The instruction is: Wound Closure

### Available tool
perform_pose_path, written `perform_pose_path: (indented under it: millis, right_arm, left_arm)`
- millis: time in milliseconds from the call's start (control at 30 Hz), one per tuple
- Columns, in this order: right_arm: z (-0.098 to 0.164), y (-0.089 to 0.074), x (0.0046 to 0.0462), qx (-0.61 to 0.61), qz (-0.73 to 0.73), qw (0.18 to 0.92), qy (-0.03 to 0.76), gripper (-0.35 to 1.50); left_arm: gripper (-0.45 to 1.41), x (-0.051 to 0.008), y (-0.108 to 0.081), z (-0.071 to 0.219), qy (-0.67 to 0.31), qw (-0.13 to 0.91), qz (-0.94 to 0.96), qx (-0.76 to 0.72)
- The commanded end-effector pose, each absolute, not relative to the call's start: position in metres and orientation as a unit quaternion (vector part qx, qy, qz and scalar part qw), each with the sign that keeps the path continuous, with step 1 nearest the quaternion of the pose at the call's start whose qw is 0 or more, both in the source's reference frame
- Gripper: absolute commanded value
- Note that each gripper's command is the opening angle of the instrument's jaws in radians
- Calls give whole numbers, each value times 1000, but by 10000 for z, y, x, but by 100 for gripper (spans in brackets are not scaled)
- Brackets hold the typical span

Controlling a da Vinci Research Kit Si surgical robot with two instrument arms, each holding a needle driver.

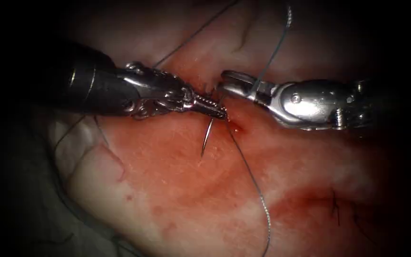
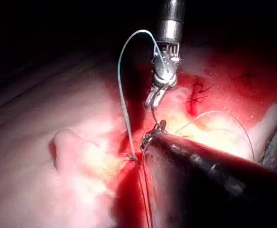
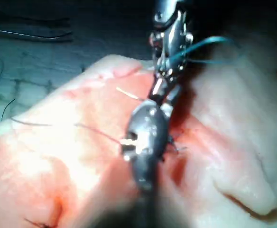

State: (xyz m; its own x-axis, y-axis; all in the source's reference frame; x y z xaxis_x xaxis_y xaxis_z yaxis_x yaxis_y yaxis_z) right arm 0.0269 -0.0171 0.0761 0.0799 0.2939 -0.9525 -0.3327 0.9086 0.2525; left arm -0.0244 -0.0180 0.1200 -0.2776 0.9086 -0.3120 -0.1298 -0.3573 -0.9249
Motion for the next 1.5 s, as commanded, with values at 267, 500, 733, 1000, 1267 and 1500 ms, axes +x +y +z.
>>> perform_pose_path:
  millis: [267, 500, 733, 1000, 1267, 1500]
  right_arm:
    - [775, -158, 225, -46, 214, 750, 624, -35]
    - [797, -153, 208, -97, 185, 789, 578, -35]
    - [823, -156, 239, -158, 103, 808, 558, -35]
    - [836, -156, 242, -239, 52, 811, 531, -35]
    - [837, -157, 242, -271, 28, 814, 514, -35]
    - [843, -158, 247, -295, 16, 813, 501, -35]
  left_arm:
    - [119, -253, -187, 1206, -346, 284, 731, -515]
    - [91, -263, -224, 1228, -315, 216, 805, -453]
    - [67, -272, -249, 1251, -311, 191, 835, -412]
    - [57, -267, -250, 1271, -310, 178, 850, -387]
    - [52, -263, -251, 1289, -305, 173, 854, -384]
    - [49, -262, -250, 1294, -304, 172, 855, -384]
